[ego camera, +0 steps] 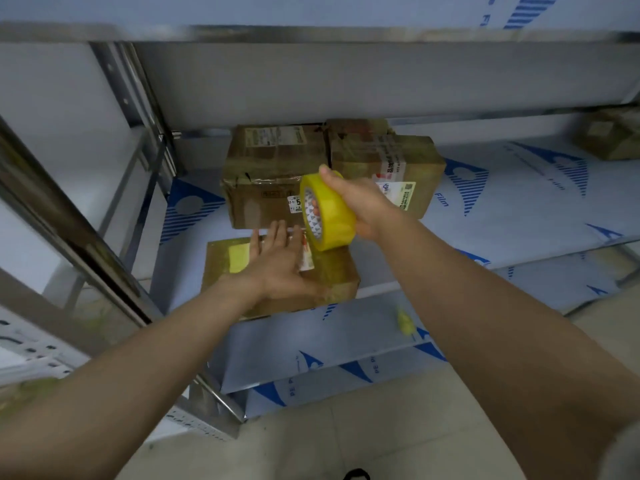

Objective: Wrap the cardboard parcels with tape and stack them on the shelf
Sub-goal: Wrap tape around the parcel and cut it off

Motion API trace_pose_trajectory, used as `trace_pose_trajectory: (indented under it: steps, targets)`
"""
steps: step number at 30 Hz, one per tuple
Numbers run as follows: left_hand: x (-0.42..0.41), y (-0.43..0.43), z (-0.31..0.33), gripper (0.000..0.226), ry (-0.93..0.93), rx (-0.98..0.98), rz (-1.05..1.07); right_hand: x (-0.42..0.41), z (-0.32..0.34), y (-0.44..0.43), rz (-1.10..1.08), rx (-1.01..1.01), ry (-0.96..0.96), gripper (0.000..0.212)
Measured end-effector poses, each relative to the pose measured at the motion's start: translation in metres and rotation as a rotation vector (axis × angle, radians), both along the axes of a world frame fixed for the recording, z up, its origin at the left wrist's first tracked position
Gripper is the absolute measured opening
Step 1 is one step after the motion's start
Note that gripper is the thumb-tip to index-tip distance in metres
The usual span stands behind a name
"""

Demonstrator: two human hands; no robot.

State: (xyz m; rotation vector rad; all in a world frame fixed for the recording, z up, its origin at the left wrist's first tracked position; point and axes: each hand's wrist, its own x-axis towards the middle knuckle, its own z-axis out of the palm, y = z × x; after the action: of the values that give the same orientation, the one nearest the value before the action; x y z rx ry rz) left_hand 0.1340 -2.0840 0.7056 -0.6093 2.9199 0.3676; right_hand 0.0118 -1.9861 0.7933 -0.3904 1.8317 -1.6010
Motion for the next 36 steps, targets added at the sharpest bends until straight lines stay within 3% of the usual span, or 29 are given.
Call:
trace_pose_trajectory:
  steps: [2,7,10,15,18,24,27,32,36]
  targets:
    - [0.005,0.008,-0.013,0.138,-0.074,-0.082,-0.028,-0.005,-0.004,-0.008,0.008,-0.009,-0.014,0.049]
    - [-0.007,0.006,-0.010,0.126,-0.052,-0.129,0.004,-0.005,-0.028,-0.002,0.057,-0.047,-0.071,0.022]
    - [-0.008,0.009,-0.009,0.126,-0.059,-0.138,0.007,0.003,-0.029,0.002,0.026,0.013,0.039,0.036]
    - [-0.009,0.007,-0.010,0.126,-0.053,-0.145,0.017,0.039,-0.013,0.036,0.005,0.064,0.185,0.034]
    - [-0.010,0.007,-0.013,0.128,-0.020,-0.123,0.044,0.063,-0.013,0.080,0.021,0.056,0.115,0.030]
    - [-0.013,0.006,-0.016,0.127,-0.029,-0.159,0.041,0.099,-0.073,0.129,-0.062,0.124,0.118,0.057]
    - [-0.014,0.005,-0.011,0.124,-0.080,-0.117,0.024,0.104,-0.109,0.130,-0.128,0.117,0.109,0.058]
    - [-0.024,-0.003,0.007,0.100,-0.176,0.090,0.097,0.104,-0.131,0.113,-0.190,0.066,0.033,0.056]
    - [-0.067,0.020,0.001,0.100,-0.053,-0.141,0.203,0.098,-0.138,0.102,-0.232,0.029,0.011,0.053]
